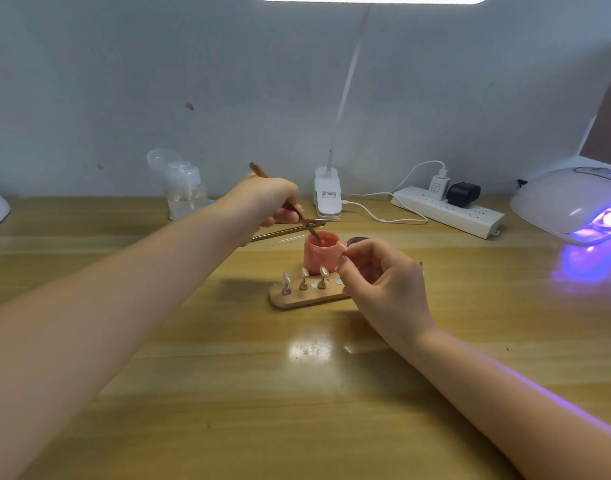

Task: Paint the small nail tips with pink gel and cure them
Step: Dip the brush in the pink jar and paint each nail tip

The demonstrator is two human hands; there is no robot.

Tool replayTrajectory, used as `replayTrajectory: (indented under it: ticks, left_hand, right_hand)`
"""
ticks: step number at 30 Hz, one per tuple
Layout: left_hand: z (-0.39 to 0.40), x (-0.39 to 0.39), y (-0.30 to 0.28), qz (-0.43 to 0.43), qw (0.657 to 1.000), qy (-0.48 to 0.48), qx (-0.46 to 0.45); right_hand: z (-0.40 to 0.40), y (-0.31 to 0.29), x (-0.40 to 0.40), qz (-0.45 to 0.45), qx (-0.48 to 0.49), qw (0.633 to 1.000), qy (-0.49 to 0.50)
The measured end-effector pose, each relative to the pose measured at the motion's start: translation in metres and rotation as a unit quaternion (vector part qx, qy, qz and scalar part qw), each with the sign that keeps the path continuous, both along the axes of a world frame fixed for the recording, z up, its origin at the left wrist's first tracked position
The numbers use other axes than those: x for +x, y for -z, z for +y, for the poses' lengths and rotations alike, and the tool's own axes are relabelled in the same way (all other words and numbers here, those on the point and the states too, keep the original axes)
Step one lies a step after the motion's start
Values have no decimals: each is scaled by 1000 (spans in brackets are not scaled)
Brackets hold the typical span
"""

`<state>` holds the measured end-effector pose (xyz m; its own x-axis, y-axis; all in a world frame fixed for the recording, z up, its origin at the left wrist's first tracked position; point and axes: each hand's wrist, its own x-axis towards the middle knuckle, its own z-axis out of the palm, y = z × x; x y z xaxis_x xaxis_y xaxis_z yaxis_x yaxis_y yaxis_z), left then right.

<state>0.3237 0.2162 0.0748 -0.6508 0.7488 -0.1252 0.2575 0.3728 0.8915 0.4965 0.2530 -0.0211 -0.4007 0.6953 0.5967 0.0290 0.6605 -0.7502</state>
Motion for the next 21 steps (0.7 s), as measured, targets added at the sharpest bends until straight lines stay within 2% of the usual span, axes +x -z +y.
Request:
replayTrajectory:
  ticks: [5,11,13,15,17,21]
  left_hand:
    - [-18,-24,9,-94,995,-12,-11]
    - [-39,-37,22,-131,991,-16,16]
    - [-46,-34,27,-153,986,-22,60]
    - [-53,-27,32,-177,973,-22,144]
    - [-64,-16,41,-135,964,0,230]
    - [-89,13,60,93,941,77,315]
  right_hand:
    - [-1,0,0,1,1,1000,10]
    - [0,0,2,-12,21,1000,-1]
    - [0,-1,2,-16,25,1000,-4]
    - [0,-1,2,-13,19,1000,-6]
    - [0,-1,3,-15,14,1000,-11]
    - [0,-1,3,-14,3,1000,-8]
